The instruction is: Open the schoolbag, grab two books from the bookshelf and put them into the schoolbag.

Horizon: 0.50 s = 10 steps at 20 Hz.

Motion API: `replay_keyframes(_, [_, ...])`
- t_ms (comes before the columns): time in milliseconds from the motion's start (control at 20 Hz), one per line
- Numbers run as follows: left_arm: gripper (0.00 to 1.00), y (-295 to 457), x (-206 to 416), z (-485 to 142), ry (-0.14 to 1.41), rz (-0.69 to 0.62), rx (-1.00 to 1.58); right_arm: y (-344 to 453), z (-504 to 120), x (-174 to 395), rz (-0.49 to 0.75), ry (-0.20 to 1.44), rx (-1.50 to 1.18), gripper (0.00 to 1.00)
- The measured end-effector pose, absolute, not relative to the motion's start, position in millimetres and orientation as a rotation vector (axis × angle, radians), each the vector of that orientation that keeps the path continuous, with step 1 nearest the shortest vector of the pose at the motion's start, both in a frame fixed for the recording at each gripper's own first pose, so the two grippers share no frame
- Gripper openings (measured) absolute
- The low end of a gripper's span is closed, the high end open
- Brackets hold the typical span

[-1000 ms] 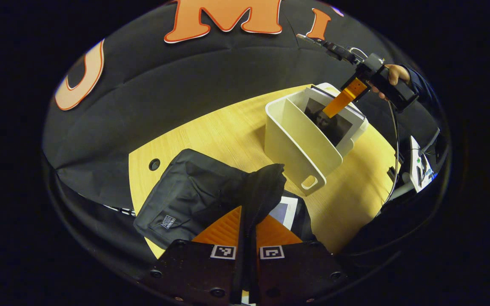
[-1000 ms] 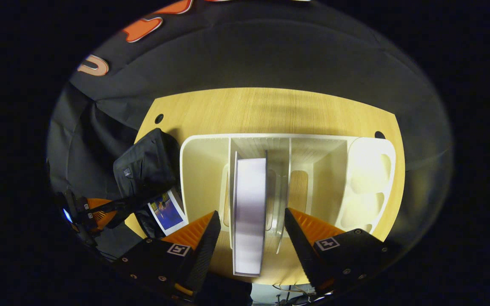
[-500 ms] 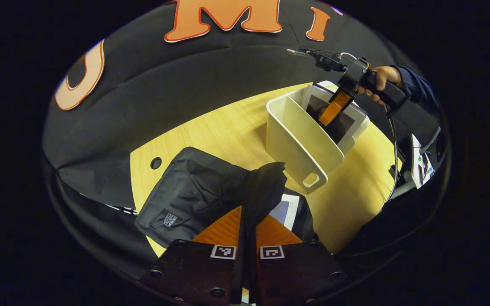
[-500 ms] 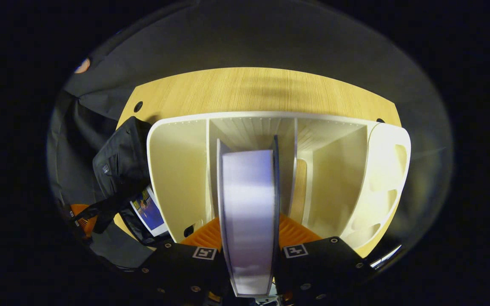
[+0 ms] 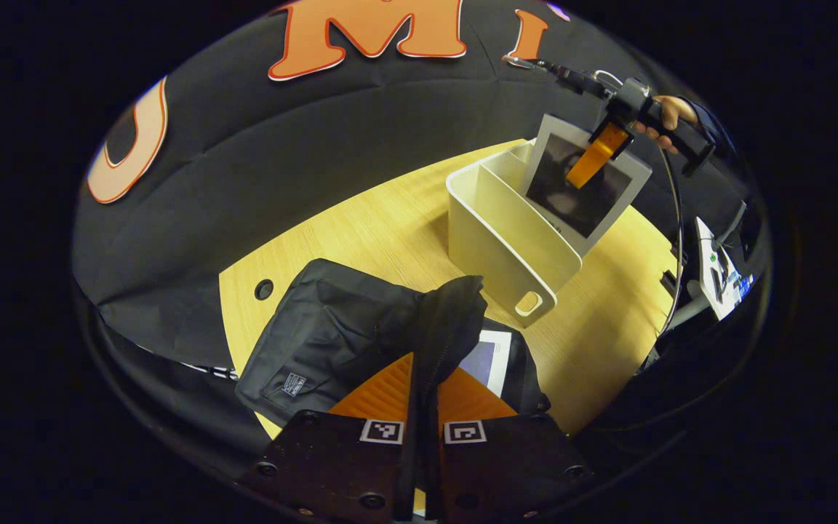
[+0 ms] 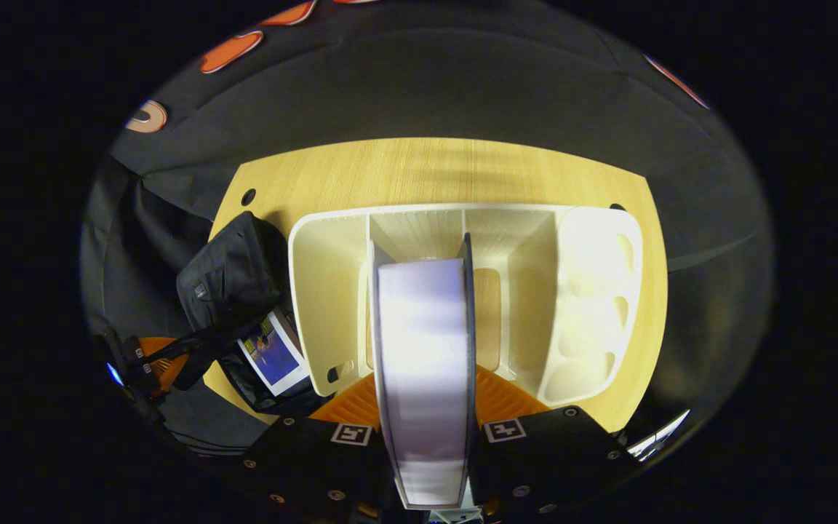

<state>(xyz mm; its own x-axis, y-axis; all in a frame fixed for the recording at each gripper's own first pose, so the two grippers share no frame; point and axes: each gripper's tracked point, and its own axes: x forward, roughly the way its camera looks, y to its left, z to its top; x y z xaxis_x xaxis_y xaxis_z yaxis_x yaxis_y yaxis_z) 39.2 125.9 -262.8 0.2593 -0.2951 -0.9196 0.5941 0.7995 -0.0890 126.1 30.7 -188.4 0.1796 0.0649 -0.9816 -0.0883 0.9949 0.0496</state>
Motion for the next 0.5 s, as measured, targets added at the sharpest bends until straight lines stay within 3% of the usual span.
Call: replay_keyframes(500, [0.07,131.4,42.9,-263.3,1.136,-0.661,0.323,38.6,-77.4,90.7,0.121,1.215,0.087,0.41])
